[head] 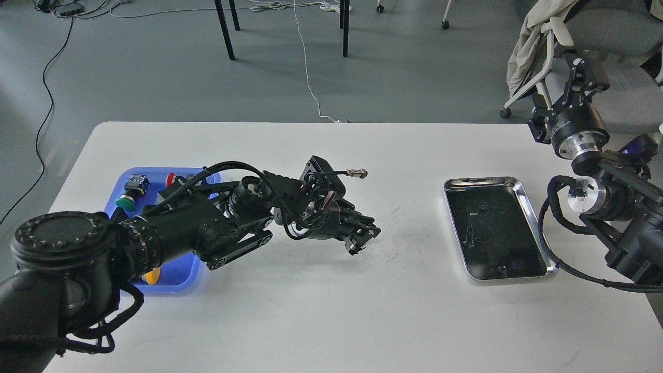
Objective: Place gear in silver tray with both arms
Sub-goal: 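Carry the small black part toward the table center and lower it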
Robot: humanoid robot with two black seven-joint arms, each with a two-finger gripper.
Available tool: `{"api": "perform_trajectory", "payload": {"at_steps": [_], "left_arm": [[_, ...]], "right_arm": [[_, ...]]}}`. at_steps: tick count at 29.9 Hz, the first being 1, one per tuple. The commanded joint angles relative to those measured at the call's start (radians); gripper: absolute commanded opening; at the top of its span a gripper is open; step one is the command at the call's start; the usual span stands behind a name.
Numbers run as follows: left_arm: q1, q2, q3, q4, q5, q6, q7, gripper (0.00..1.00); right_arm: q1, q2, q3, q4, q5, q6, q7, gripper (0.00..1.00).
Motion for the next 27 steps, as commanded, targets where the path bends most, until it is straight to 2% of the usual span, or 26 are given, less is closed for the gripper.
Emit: {"api": "perform_trajectory", "payload": {"at_steps": [1, 12, 18, 27], "left_arm": [[0.0, 0.0, 0.011, -0.017, 0.006, 0.013, 0.0, 0.09], [0.004, 0.0, 0.012, -0.016, 0.004, 0.014, 0.0, 0.11], [0.01, 0.0, 0.006, -0.022, -0.025, 0.01, 0.0, 0.25], [0.01, 0.0, 0.006, -0.021, -0.063, 0.006, 0.0, 0.31]], "right_arm": [[0.0, 0.0, 0.0, 0.0, 0.0, 0.001, 0.0, 0.96], [-0.005, 0.0, -0.021, -0.001, -0.003, 0.001, 0.0, 0.96], [-0.002, 0.0, -0.034, -0.001, -0.003, 0.001, 0.0, 0.96], [0.0, 0.0, -0.037, 0.0, -0.003, 0.001, 0.0, 0.96]]}}
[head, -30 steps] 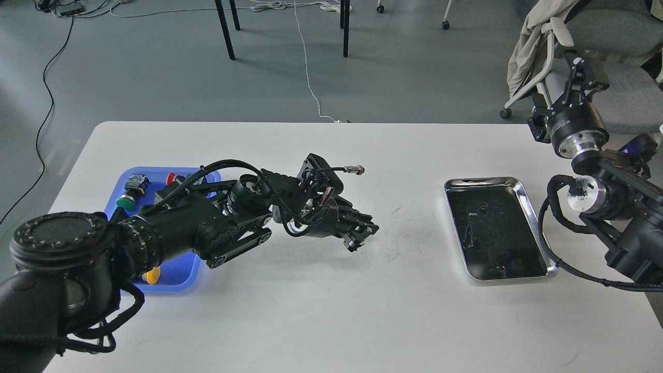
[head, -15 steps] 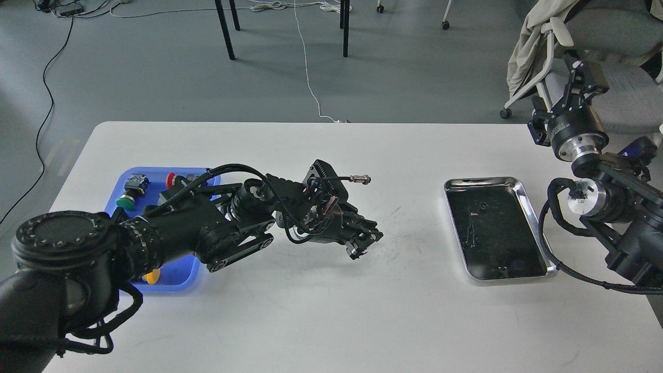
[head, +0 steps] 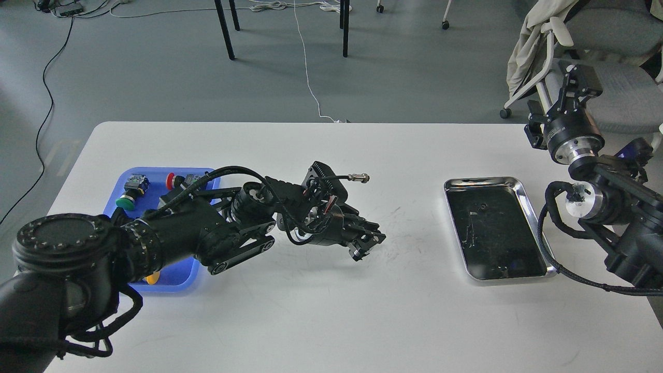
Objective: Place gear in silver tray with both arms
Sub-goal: 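Carry the small black part toward the table center and lower it, then open the left gripper, release the part, and retract over the blue tray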
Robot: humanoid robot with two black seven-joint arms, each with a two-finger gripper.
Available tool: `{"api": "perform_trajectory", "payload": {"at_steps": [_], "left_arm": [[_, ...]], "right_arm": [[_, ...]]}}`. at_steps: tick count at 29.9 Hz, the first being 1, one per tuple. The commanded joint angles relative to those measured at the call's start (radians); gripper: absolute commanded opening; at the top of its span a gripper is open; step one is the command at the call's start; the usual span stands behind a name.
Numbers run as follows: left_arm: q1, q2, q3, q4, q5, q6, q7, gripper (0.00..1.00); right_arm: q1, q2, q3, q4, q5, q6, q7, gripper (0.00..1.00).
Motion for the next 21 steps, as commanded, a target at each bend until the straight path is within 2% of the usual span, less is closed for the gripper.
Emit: {"api": "perform_trajectory", "payload": {"at_steps": [1, 6, 13, 17, 21], "left_arm": [[-0.001, 0.0, -0.004, 0.001, -0.017, -0.002, 0.0, 0.31], [-0.001, 0.0, -0.005, 0.003, -0.034, -0.002, 0.0, 0.35], [-0.051, 0.0, -0.013, 0.001, -0.203, -0.003, 0.0, 0.54], [-0.11, 0.0, -0.01, -0.003, -0.286, -0.015, 0.0, 0.59], [-0.124, 0.115, -0.016, -0.018, -0.295, -0.023, 0.0, 0.64]], "right_arm": [[0.0, -0.001, 0.0, 0.0, 0.0, 0.0, 0.0, 0.96], [-0.001, -0.001, -0.002, 0.002, -0.008, 0.0, 0.0, 0.96], [0.017, -0.004, -0.019, 0.019, -0.095, 0.009, 0.0, 0.97], [0.083, -0.012, -0.104, 0.022, -0.103, 0.009, 0.0, 0.97], [0.135, -0.032, -0.19, 0.059, -0.105, 0.009, 0.0, 0.98]]}}
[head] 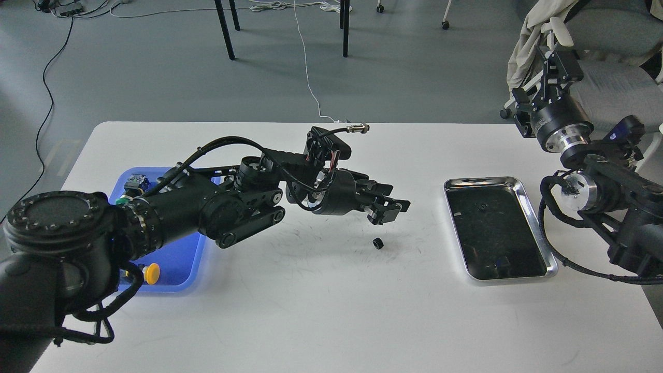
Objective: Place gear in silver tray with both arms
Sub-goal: 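Open the left gripper, release the part, and retract over the blue tray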
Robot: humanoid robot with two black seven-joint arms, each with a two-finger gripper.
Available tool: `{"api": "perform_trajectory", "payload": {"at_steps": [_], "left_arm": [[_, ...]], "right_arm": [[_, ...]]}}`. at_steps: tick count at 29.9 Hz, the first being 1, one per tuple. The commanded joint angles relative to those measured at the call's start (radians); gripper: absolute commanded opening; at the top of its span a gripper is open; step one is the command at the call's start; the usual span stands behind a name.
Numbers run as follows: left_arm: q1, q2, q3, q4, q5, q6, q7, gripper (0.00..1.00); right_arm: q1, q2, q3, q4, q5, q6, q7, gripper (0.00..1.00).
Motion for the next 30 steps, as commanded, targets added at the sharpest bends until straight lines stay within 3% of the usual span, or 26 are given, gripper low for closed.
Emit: {"api": "perform_trajectory", "payload": {"at_steps": [1, 10, 18, 30], "left_arm": [[-0.008, 0.105, -0.004, -0.023, -0.016, -0.003, 0.0, 0.65], [0.001, 0.359, -0.006, -0.066, -0.095, 0.011, 0.0, 0.73], [0.061, 0.528, -0.013, -0.047, -0.348, 0.032, 0.0, 0.93], [0.237, 0.648, -0.096, -0.021, -0.618, 0.034, 0.0, 0.94]], "right_arm": [[0.042, -0.026, -0.065, 0.034, -0.003, 0.0, 0.0, 0.98], [0.115, -0.1, -0.141, 0.192, -0.095, -0.002, 0.0, 0.98], [0.207, -0.103, -0.328, 0.22, -0.21, 0.0, 0.0, 0.98], [0.372, -0.091, -0.604, 0.266, -0.42, 0.058, 0.0, 0.97]]}}
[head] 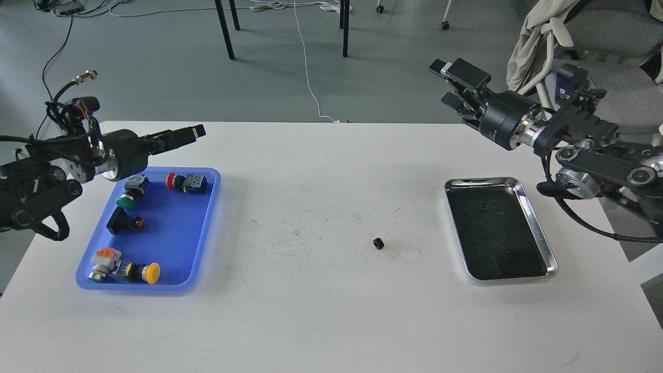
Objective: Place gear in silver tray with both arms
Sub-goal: 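Open the left gripper, release the part, and retract over the blue tray, then move the right gripper over the small black part on the table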
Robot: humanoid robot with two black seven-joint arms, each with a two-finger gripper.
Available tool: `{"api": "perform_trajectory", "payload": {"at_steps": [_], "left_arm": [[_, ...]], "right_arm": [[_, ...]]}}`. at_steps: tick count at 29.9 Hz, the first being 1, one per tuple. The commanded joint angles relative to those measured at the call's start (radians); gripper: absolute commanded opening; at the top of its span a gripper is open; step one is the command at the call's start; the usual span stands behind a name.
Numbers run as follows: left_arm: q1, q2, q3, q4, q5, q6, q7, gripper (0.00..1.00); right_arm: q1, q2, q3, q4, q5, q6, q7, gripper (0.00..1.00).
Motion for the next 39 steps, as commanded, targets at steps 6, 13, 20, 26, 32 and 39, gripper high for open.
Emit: {"api": "perform_trajectory", "payload": {"at_steps": [6, 13, 20, 26, 32, 39], "left_arm": [[0.041, -0.003, -0.027, 0.064, -0.16, -0.007, 0.0, 0.96], [0.049, -0.093, -0.03, 0.277, -0.382, -0.022, 0.0, 0.96], [0.053, -0.096, -0.033, 0.282, -0.533, -0.108, 0.0, 0.97], [0.053, -0.102, -0.079, 0.283, -0.666, -0.217, 0.0, 0.98], [0.063, -0.11, -0.182, 0.282, -0.752, -0.278, 0.0, 0.98], [0.073, -0.124, -0.222, 0.28, -0.87, -0.337, 0.0, 0.98]], "right_arm": [[0.092, 0.035, -0.138, 0.003, -0.309, 0.014, 0.0, 0.97], [0.1, 0.069, -0.158, 0.0, -0.573, 0.016, 0.0, 0.96], [0.098, 0.12, -0.177, -0.002, -0.763, 0.017, 0.0, 0.96], [0.127, 0.125, -0.18, -0.005, -0.972, 0.036, 0.0, 0.96], [0.143, 0.157, -0.181, -0.014, -1.038, 0.148, 0.0, 0.97], [0.161, 0.197, -0.183, -0.027, -1.072, 0.197, 0.0, 0.98]]}}
